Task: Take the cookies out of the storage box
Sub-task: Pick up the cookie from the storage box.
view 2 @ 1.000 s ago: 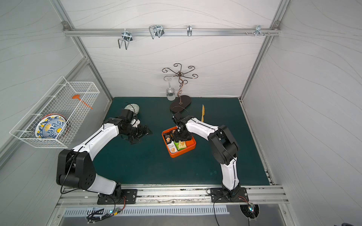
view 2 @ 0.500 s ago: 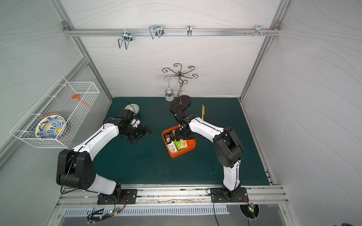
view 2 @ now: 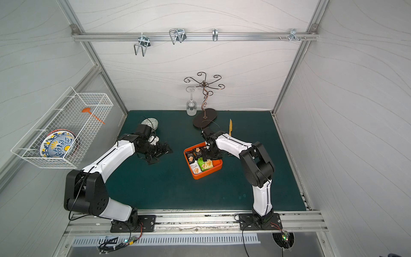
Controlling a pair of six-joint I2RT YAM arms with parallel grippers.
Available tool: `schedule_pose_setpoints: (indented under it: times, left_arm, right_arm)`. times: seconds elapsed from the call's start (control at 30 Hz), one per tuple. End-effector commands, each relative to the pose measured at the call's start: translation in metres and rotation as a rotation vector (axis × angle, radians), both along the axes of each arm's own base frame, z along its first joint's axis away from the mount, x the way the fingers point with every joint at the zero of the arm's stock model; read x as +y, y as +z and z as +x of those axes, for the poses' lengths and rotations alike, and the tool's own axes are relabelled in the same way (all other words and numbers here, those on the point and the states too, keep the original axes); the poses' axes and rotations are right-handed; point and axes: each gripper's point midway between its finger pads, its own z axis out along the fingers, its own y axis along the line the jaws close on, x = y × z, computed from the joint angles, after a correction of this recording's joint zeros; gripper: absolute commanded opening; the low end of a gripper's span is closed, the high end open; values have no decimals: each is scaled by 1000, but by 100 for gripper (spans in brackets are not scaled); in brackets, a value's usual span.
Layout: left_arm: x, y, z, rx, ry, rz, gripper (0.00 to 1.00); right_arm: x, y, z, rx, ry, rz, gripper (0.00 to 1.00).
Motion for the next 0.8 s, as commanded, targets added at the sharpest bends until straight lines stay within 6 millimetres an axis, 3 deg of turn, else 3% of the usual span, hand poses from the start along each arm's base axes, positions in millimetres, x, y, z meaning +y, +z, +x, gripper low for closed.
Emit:
schedule_pose_setpoints:
  times: [0.0, 0.2, 0.47, 0.63, 0.77]
  left_arm:
    - [3, 11, 5, -30, -2, 11, 99]
    - [4, 12, 6, -36, -1, 15, 99]
    - [4, 11, 5, -34, -3, 15, 99]
    - [3, 10, 5, -35, -2, 14, 99]
    - [3, 10, 4, -35, -2, 13, 99]
  right_arm:
    - [8, -7, -1, 16, 31, 1, 69]
    - [11, -10, -3, 21, 43, -30, 65]
    - [10, -6, -2, 17, 33, -35, 44]
    - [9, -1, -2, 13, 27, -33, 42]
    - [11, 17, -1, 6, 27, -15, 42]
